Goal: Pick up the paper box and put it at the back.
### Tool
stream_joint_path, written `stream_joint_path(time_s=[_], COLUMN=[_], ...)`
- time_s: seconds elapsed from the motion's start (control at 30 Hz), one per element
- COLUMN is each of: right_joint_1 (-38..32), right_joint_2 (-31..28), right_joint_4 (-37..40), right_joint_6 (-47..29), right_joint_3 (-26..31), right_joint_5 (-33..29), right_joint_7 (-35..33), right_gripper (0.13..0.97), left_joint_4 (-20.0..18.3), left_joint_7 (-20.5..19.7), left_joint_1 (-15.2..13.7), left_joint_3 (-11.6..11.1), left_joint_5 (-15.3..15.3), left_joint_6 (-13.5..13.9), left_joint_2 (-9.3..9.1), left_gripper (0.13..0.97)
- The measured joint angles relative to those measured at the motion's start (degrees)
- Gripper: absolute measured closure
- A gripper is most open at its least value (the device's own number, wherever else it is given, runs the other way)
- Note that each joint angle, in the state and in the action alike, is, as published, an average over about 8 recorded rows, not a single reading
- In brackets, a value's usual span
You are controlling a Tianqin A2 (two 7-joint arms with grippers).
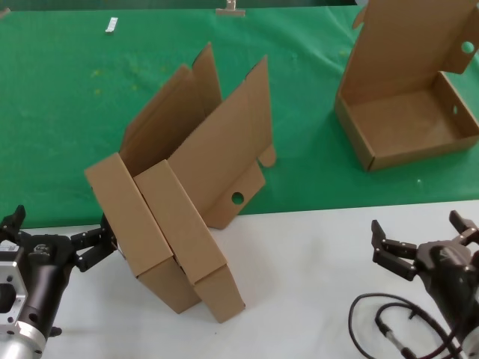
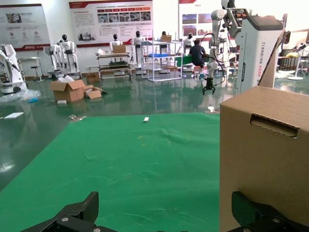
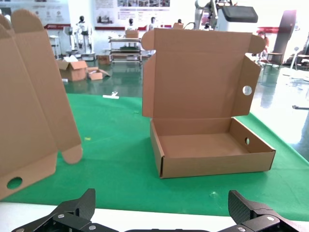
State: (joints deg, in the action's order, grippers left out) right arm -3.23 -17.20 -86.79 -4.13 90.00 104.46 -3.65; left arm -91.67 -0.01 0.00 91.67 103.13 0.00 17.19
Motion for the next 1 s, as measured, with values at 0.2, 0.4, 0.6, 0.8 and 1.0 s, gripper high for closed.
stream_joint_path(time_s=[0.2,0.4,0.6,0.8,1.0], right_joint_1=[1.78,1.93,1.93,1.93,1.93], right_joint_2=[0.01,0.01,0.01,0.01,0.01], right_joint_4=[-2.68,-2.92,-2.92,-2.92,-2.92], right_joint_6=[2.27,2.47,2.47,2.47,2.47], right_joint_3=[0.91,1.00,1.00,1.00,1.00], right_joint_5=[-0.73,-0.79,-0.79,-0.79,-0.79], right_joint_7=[2.01,2.18,2.18,2.18,2.18], right_gripper=[0.129,0.129,0.129,0.129,0.129], left_joint_4=[0.00,0.00,0.00,0.00,0.00], left_joint_7=[0.00,0.00,0.00,0.00,0.00], left_joint_1=[0.00,0.00,0.00,0.00,0.00], left_joint_3=[0.00,0.00,0.00,0.00,0.00], left_joint_5=[0.00,0.00,0.00,0.00,0.00], left_joint_6=[0.00,0.00,0.00,0.00,0.00], left_joint_2=[0.00,0.00,0.00,0.00,0.00], left_gripper=[0.132,0.132,0.132,0.132,0.132])
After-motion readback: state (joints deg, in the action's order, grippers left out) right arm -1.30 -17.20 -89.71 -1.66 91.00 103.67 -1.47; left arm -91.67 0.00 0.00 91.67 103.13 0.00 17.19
